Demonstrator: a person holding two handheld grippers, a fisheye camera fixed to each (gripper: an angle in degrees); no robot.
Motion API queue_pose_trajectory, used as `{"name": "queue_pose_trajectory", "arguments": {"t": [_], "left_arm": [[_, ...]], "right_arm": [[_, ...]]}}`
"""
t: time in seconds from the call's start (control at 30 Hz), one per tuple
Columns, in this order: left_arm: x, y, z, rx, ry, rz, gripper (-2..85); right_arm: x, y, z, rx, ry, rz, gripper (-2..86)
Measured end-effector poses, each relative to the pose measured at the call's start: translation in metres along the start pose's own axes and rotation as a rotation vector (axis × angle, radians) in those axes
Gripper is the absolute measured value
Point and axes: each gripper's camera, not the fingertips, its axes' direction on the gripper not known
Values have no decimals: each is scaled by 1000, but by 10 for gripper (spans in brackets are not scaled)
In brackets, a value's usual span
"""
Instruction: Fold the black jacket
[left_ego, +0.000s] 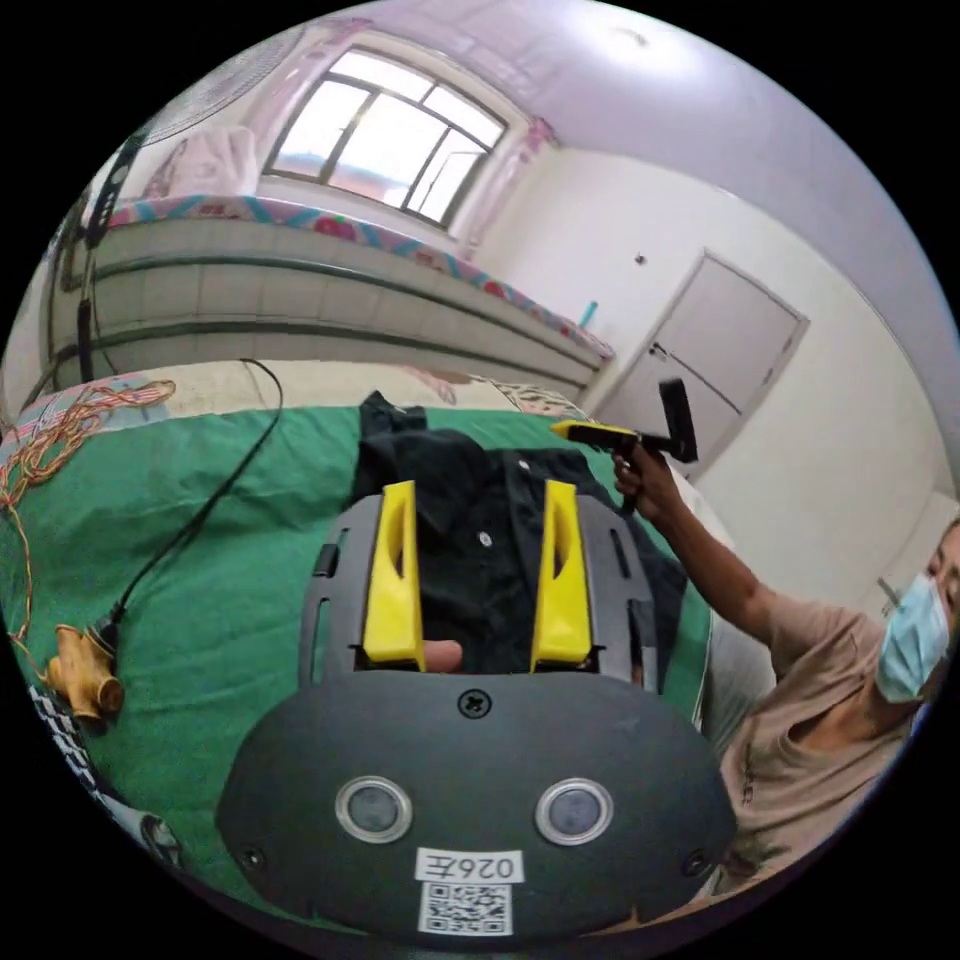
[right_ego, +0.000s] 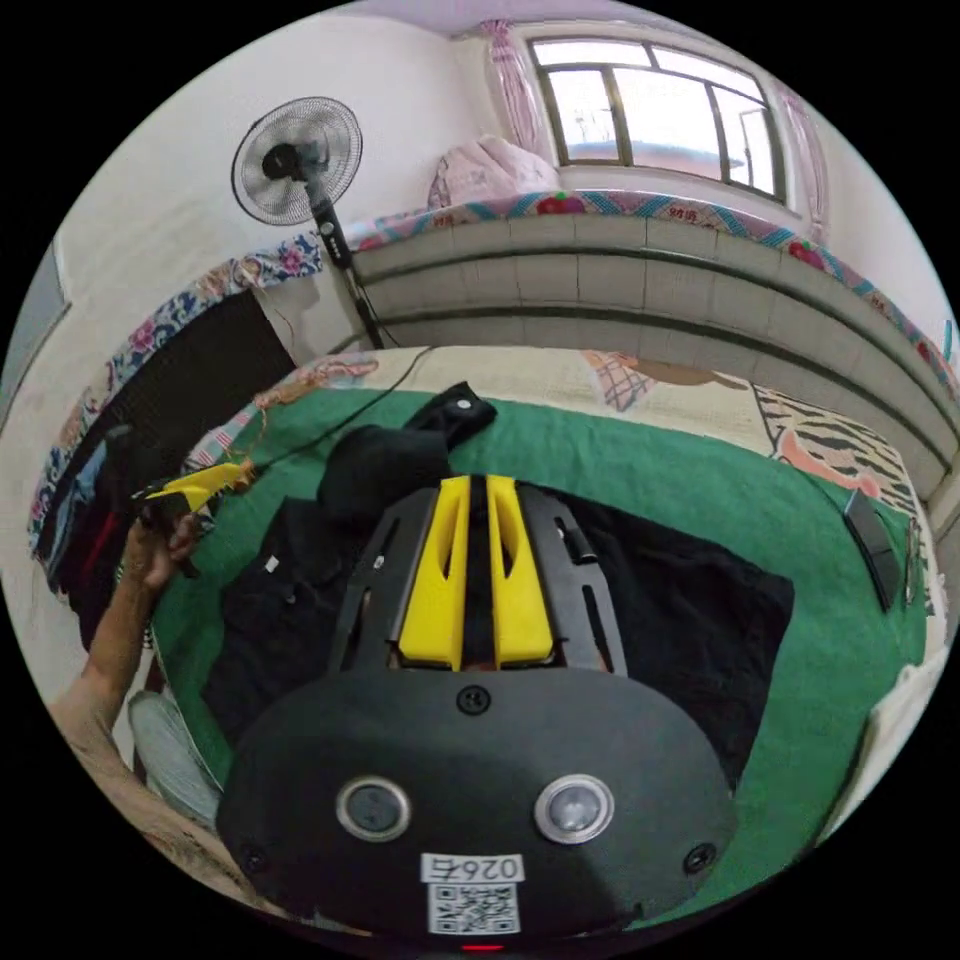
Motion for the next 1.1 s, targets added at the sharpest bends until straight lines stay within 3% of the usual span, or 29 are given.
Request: {"name": "queue_pose_trajectory", "arguments": {"t": [0.1,0.27,0.4,0.47,0.53,0.6,0.77,0.83,1.0,1.1], "left_arm": [[-31,-51,37,-61,4,-26,211],[-70,-125,122,-253,-172,-41,175],[-84,-140,193,-442,-182,-53,179],[-74,-140,221,-559,-345,29,147],[-64,-146,228,-638,-371,108,108],[-54,-154,215,-602,-321,110,67],[17,-179,104,-92,-216,233,48],[52,-178,67,8,-172,322,48],[148,-131,-5,68,-76,590,48],[195,-79,-25,17,10,723,48]], "right_arm": [[14,-35,34,-62,-41,40,70],[39,-75,89,-120,-123,170,101],[53,-90,133,-227,-140,249,135],[45,-93,127,-190,-51,180,91],[40,-98,126,-239,-85,115,6],[40,-106,100,-173,-155,117,-10],[29,-110,-29,224,-258,16,-15],[17,-100,-83,332,-303,-68,-16],[-30,-21,-213,425,-324,-343,-16],[-47,46,-253,378,-300,-356,-15]]}}
